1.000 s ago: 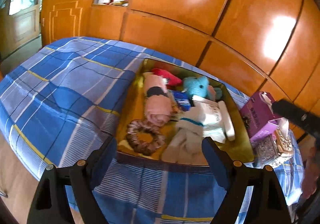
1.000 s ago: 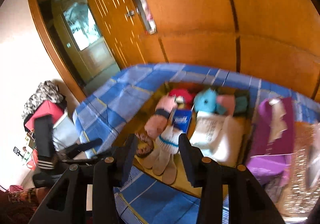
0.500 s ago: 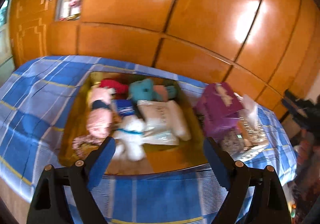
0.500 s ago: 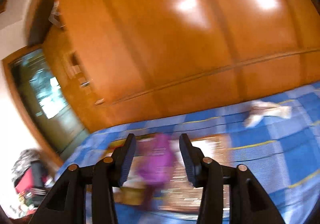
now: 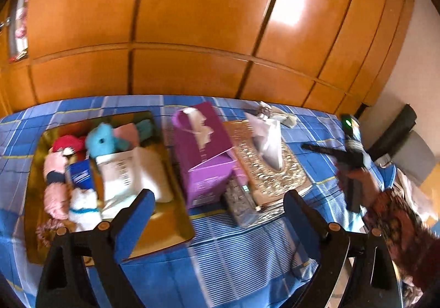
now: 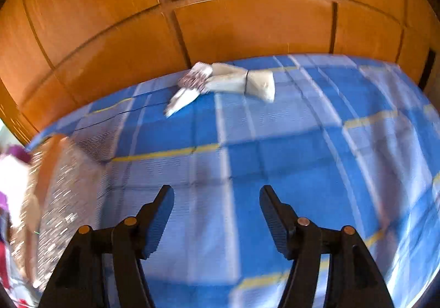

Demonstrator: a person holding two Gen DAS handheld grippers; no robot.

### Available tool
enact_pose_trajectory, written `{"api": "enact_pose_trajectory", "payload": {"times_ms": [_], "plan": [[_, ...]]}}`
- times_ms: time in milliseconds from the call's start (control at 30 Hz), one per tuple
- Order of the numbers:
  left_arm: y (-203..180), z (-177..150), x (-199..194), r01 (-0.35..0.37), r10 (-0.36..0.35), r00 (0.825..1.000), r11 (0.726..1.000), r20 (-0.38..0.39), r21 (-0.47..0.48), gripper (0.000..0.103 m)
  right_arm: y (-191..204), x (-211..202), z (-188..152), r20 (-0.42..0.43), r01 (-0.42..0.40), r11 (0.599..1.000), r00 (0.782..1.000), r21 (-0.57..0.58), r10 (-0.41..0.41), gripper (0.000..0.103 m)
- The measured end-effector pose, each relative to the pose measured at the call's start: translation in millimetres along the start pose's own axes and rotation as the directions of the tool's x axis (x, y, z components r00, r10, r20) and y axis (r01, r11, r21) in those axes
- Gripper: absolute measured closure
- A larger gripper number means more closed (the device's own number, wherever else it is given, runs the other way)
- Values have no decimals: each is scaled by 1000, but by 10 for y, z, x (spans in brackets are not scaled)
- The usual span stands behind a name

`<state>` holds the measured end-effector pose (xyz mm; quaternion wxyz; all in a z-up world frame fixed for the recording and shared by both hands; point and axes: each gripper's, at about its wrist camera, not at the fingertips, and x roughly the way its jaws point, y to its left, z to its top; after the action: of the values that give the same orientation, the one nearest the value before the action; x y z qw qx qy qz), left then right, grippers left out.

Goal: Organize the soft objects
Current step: 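Move the right gripper to the beige mesh roll and grasp it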

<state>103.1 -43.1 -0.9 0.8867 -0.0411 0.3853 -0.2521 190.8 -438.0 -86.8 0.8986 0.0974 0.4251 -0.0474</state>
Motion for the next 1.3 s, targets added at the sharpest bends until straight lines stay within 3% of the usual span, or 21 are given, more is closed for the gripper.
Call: {"api": "enact_pose_trajectory", "payload": {"times_ms": [200, 367, 500, 567, 900, 933, 1100, 1300], "plan": [[-161, 90, 104, -12, 12, 1000, 1000, -28, 15, 8, -55, 370, 733, 29, 85, 990, 996, -114, -83, 37], [-145, 118, 182, -38, 38, 998, 999, -53, 6, 8, -75, 750, 1075, -10, 104, 978, 994, -182, -107, 37], [-127, 147, 199, -64, 64, 996, 998, -58, 7, 8, -103, 1016, 1166, -44, 131, 969, 989, -209, -143, 37], [-122, 163, 211, -71, 71, 996, 997, -59, 7, 8, -81, 1106, 1194, -14, 164, 953, 985, -256, -173, 37], [-269, 253, 301, -56, 59, 996, 998, -72, 43, 8, -86, 1361, 1177, -38, 201, 904, 972, -378, -232, 35], [-291, 259, 299, -54, 58, 996, 997, -68, 47, 8, -112, 1436, 1173, -71, 188, 911, 971, -368, -229, 35], [-371, 295, 277, -56, 61, 996, 996, -65, 67, 8, -350, 1424, 1219, -77, 98, 982, 991, -159, -111, 38], [-461, 433, 299, -18, 23, 997, 998, -67, 63, 8, -584, 1170, 1057, -42, -2, 1000, 999, -4, 2, 44]]}}
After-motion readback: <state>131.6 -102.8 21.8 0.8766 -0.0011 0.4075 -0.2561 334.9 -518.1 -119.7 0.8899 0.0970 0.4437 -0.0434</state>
